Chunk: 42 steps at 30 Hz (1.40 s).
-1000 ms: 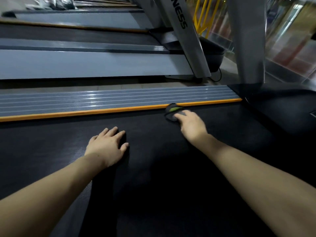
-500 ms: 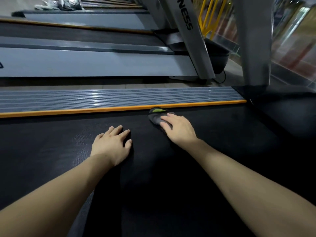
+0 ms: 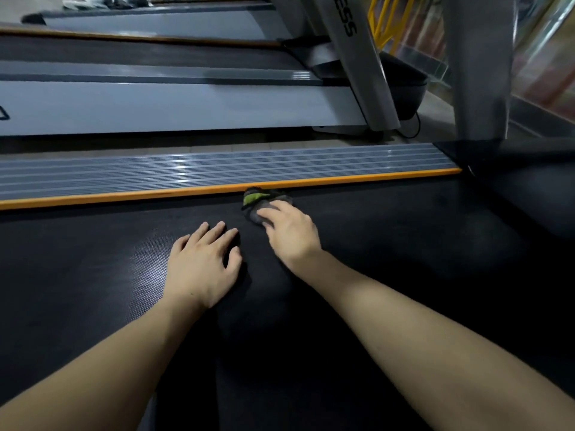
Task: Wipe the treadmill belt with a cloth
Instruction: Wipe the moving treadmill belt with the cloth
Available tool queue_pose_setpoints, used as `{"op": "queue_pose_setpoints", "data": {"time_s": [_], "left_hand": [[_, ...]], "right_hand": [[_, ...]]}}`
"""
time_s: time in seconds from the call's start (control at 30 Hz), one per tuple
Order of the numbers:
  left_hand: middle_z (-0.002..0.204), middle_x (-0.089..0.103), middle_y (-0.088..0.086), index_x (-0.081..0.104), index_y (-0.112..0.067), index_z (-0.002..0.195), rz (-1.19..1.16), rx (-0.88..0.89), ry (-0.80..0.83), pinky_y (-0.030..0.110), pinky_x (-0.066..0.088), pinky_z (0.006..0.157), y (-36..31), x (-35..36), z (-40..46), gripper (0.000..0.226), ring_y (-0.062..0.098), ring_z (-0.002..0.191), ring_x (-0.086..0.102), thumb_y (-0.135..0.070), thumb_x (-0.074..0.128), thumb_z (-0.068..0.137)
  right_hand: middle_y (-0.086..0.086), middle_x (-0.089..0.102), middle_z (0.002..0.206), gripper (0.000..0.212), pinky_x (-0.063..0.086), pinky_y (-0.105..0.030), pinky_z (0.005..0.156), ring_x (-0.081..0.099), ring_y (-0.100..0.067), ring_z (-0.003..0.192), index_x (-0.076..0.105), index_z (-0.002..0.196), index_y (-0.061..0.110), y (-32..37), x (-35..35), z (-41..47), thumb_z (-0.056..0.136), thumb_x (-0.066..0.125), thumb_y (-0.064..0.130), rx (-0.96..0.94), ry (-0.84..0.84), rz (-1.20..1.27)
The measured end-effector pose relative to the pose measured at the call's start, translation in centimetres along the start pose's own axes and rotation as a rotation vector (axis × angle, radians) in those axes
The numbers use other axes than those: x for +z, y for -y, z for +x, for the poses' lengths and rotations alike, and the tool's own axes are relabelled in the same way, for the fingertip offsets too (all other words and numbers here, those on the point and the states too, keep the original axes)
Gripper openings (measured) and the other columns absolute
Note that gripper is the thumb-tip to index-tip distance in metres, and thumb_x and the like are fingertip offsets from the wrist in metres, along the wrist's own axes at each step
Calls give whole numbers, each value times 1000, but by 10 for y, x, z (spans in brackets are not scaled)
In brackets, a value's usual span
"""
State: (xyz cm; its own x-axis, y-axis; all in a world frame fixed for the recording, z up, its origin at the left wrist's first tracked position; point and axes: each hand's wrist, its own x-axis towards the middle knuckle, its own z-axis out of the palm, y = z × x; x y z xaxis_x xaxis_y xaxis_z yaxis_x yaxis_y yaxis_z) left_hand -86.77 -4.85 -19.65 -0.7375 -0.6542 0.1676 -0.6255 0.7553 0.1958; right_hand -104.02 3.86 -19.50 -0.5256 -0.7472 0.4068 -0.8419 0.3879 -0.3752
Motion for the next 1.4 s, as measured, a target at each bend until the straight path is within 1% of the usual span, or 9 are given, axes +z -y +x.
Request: {"op": "queue_pose_setpoints", "data": {"time_s": [0.13,0.3,0.53,0.63,0.8,0.9,1.07,1.17,1.4], "left_hand": [[155,46,-11,54,-41,141,15,-2,-10,42,27,115,1,1,0,62,15,149,32,-56,21,90],[154,47,-10,55,-40,140,23,-9,-13,41,25,115,1,2,2,61,15,149,32,-53,24,88],[154,46,-11,56,-32,141,-11,-6,-30,38,24,117,2,2,3,66,11,149,31,-46,25,85],[155,45,-11,57,-31,140,-11,-2,-25,38,24,118,3,3,3,64,11,149,30,-45,27,85],[154,47,-8,58,-30,139,8,6,-31,40,24,117,1,3,5,65,14,149,32,-45,27,84],[155,46,-8,57,-30,139,5,6,-28,41,24,118,1,5,6,63,14,149,31,-45,28,84],[154,48,-7,57,-25,140,-15,1,-30,39,24,119,3,5,7,65,12,149,31,-44,29,84],[154,48,-7,58,-24,139,-14,-3,-32,38,24,120,4,6,6,65,11,149,31,-44,29,85],[152,49,-5,61,-23,136,-21,-8,-50,39,24,120,0,6,7,63,13,148,33,-43,30,84]], "right_hand": [[8,63,121,24,56,-37,79,66,-22,107,67,106,31,-89,-48,-2,87,57,21,-38,-22,-178],[-4,64,123,24,48,-41,87,62,-34,109,69,116,26,-149,-94,-1,94,59,23,489,-144,-266],[4,67,105,16,55,-37,73,66,-25,95,72,99,29,-2,-12,1,88,62,23,-11,-10,-8],[8,60,118,24,55,-37,78,62,-23,105,65,108,35,-37,-29,5,91,48,30,-177,83,-129],[1,60,124,29,52,-40,87,62,-33,108,67,112,31,-164,-99,5,90,53,19,301,-52,-300],[-3,66,118,24,48,-38,87,63,-34,108,72,111,29,-129,-94,16,93,56,23,410,-73,-296],[4,66,102,21,52,-35,74,65,-26,96,74,99,30,3,-15,11,87,62,18,-4,66,-29],[9,59,108,25,54,-35,73,63,-23,96,66,107,37,-28,-26,17,88,60,22,-190,100,-98],[0,63,119,25,48,-39,86,63,-34,107,71,111,29,-166,-107,8,92,57,21,418,-95,-311]]}}
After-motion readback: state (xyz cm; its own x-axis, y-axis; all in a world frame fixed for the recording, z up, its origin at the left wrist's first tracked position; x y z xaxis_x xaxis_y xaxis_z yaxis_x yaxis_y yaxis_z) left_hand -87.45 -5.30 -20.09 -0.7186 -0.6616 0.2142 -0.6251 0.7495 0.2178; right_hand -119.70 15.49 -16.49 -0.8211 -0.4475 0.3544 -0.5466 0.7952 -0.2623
